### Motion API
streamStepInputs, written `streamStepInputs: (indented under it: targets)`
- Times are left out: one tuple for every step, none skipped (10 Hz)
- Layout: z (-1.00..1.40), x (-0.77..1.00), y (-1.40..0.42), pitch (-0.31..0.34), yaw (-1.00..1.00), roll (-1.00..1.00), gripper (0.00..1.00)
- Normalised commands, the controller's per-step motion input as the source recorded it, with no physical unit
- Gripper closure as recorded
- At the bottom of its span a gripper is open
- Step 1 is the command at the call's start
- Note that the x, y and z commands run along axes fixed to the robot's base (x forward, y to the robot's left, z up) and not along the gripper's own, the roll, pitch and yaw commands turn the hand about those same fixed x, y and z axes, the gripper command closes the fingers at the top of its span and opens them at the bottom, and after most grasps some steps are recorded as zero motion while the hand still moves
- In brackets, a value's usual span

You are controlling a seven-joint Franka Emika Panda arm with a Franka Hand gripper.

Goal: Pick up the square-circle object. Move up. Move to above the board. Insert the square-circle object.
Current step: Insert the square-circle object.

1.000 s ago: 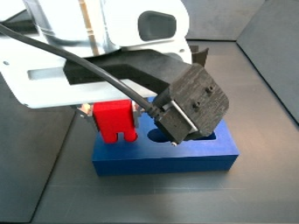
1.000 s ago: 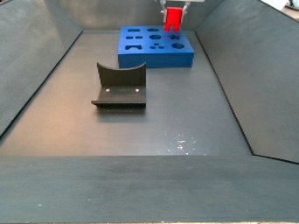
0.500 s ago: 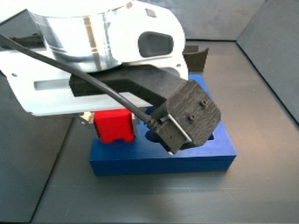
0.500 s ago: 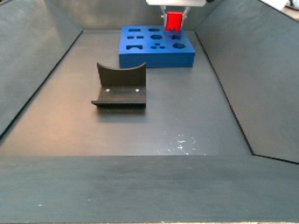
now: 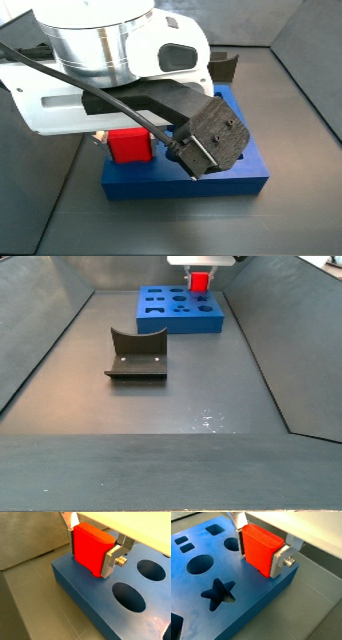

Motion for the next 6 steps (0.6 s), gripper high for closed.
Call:
streamStepInputs:
  targets:
    - [-0.75, -0.08, 0.0, -0.187, 0.0, 0.13, 1.0]
    - [-0.89, -0.13, -0.01, -0.184, 0.0, 0.09, 1.0]
    - [-0.96, -0.05, 0.0, -0.154, 0.0, 0.07, 1.0]
    - [-0.95, 0.0, 0.0, -0.153, 0.0, 0.04, 1.0]
    - [0.0, 0.0, 0.0, 0.0, 0.0, 0.01, 1.0]
    - [0.0, 0.0, 0.0, 0.0, 0.0, 0.0, 1.0]
